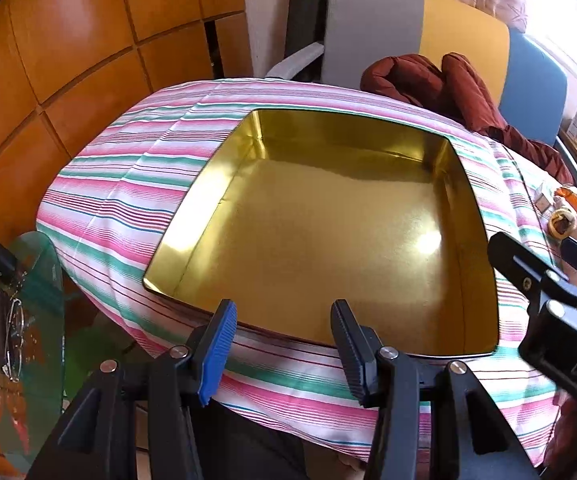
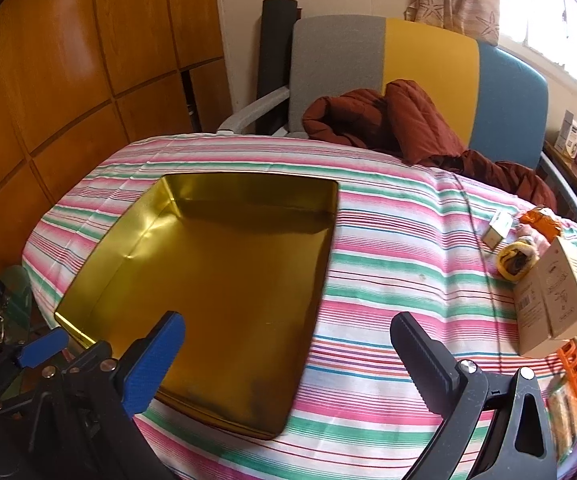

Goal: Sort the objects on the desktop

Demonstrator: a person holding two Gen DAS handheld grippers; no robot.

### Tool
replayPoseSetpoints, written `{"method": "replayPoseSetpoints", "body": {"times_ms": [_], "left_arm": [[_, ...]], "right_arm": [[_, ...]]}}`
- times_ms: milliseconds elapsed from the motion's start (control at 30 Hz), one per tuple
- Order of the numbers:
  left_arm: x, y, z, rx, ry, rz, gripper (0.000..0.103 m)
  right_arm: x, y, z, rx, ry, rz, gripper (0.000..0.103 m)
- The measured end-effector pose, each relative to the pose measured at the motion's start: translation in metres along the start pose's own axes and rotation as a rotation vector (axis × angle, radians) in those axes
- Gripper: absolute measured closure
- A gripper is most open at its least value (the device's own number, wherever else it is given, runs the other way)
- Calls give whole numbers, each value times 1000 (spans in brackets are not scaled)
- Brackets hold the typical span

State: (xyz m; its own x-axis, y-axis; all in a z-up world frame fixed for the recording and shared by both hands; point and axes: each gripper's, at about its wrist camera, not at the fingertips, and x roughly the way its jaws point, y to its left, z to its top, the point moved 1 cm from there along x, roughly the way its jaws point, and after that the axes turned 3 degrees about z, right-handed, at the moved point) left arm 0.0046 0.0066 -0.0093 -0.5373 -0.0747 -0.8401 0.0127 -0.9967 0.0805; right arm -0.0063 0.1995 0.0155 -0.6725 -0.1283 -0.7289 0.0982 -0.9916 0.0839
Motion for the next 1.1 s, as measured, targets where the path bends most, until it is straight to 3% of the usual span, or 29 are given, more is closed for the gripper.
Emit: {"method": "replayPoseSetpoints", "body": {"times_ms": [267,433,633,733,800,867,1000,1100], "left_arm": [[-10,-39,-7,112,-18,-59,54],[-16,-70,-11,178,-4,-154,54],[-24,-110,-17,271,-22,-168,54],[-27,-123,-19,297,-24,-176,54],[-28,-128,-18,305,-19,-182,54],[-28,-130,-16,306,-15,-186,54],[-28,-133,-14,310,-17,-174,54],[-25,-135,-12,305,-10,-174,53]], "right_arm": [[-19,-49,-6,76,-29,2,0],[-37,-107,-23,157,-78,-91,0],[-62,-195,-28,270,-170,-210,0],[-65,-237,-16,293,-189,-243,7],[-61,-259,-6,278,-167,-278,22],[-54,-277,2,285,-143,-275,30],[-30,-297,4,334,-22,-202,32],[-21,-270,-4,278,43,-32,35]]}}
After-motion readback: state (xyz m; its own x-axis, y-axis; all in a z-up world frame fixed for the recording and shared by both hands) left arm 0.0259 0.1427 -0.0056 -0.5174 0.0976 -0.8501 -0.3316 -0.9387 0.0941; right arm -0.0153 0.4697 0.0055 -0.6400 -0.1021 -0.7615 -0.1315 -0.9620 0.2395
